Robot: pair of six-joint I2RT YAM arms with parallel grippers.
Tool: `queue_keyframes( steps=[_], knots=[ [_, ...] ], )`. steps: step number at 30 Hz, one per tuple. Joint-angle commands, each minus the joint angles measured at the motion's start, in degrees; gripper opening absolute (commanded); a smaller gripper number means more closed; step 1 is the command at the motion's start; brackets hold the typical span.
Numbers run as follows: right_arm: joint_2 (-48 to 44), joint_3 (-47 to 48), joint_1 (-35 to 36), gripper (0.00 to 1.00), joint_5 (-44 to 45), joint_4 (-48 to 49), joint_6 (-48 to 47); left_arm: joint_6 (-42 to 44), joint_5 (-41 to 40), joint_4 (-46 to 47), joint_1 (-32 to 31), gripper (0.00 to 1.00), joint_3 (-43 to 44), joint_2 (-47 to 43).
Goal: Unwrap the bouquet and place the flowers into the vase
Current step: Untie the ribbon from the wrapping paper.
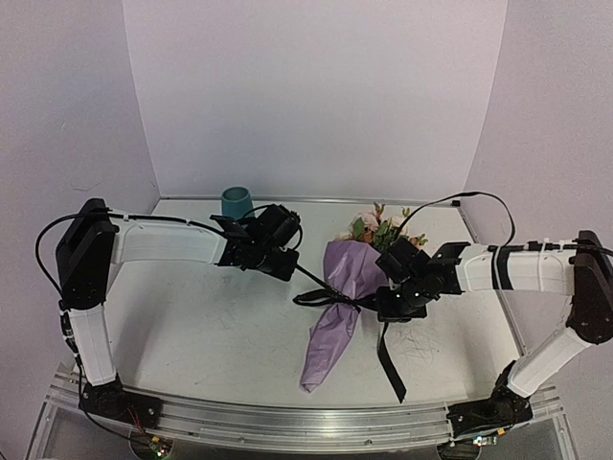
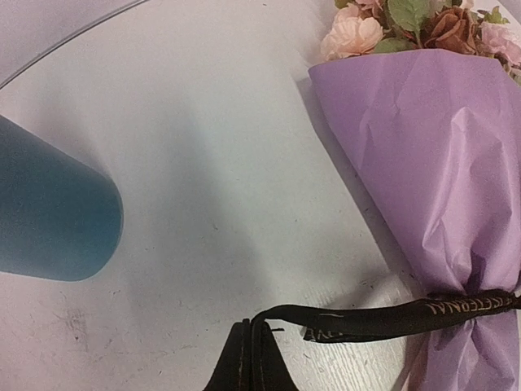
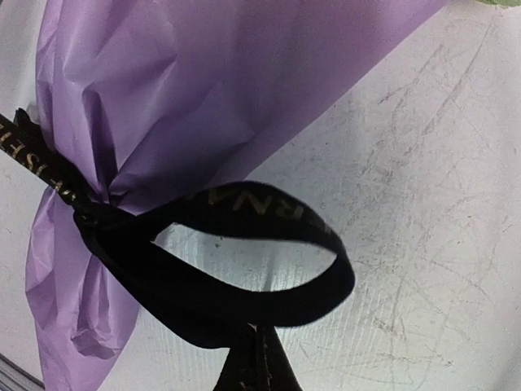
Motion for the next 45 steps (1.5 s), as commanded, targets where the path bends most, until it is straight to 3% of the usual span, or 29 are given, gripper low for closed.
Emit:
queue_keyframes(
  steps=[1,31,45],
  knots=[
    [-2.7,-0.6,-1.4,0.00,4.0,-6.5,1.3,-2.7,-4.8,0.1,0.9,0.00,-1.2,-4.3],
    [-5.1,-1.5,-16.6,0.00,6.4,-9.4,-4.2,-3.2,-12.3,-0.6,3.2,0.00,-6.5,-9.7],
    [-8.7,-2.8,-30.9,0.00,7.6,-11.0,-9.4,-2.9,-10.0,-0.6,3.2,0.00,-5.9,-9.1]
  ],
)
